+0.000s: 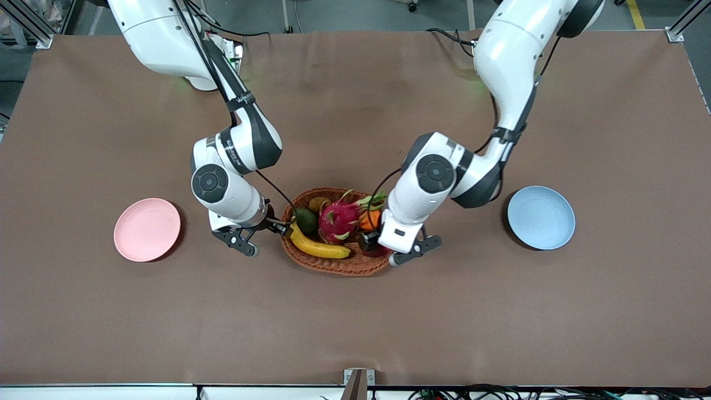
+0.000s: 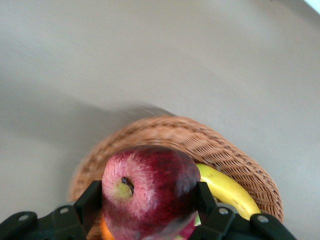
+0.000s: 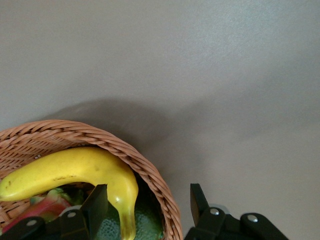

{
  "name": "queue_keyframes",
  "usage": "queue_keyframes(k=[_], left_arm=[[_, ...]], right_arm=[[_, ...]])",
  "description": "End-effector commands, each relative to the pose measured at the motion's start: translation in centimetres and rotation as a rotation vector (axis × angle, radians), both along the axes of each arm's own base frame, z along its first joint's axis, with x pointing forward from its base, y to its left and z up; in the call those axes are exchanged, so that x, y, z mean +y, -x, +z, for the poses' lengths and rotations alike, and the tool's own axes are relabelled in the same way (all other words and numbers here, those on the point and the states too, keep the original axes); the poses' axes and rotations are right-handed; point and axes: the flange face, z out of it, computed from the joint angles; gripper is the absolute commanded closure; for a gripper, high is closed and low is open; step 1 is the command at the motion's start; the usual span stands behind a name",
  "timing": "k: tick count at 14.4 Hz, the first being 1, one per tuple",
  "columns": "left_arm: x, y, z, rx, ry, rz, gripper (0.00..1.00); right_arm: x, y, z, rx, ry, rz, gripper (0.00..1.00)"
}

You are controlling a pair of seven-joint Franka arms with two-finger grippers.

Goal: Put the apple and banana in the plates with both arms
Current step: 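Close the left gripper on the apple and the right on the banana, then carry the apple with the left gripper over the light blue plate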

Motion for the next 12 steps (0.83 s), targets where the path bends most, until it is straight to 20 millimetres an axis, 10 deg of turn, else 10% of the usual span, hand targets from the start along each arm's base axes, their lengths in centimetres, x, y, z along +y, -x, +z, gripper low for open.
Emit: queue_keyframes(k=[1,6,12], left_arm=[[5.9,-0.4,4.4,0.017,-0.032,-0.010,0.61],[20.7,0.8,7.3,0.002,-0.090,-0.124,0.61],[36.3,3.2,3.1,0.078,-0.211,-0.236,0.61]], right_arm=[[1.7,0.6,-1.0,-0.011,-0.011,-0.009,0.39],[3.4,1.2,-2.1,-0.021,-0.004,0.034,0.44],[3.8,1.5,-2.2,-0.020,-0.001,0.043,0.60]])
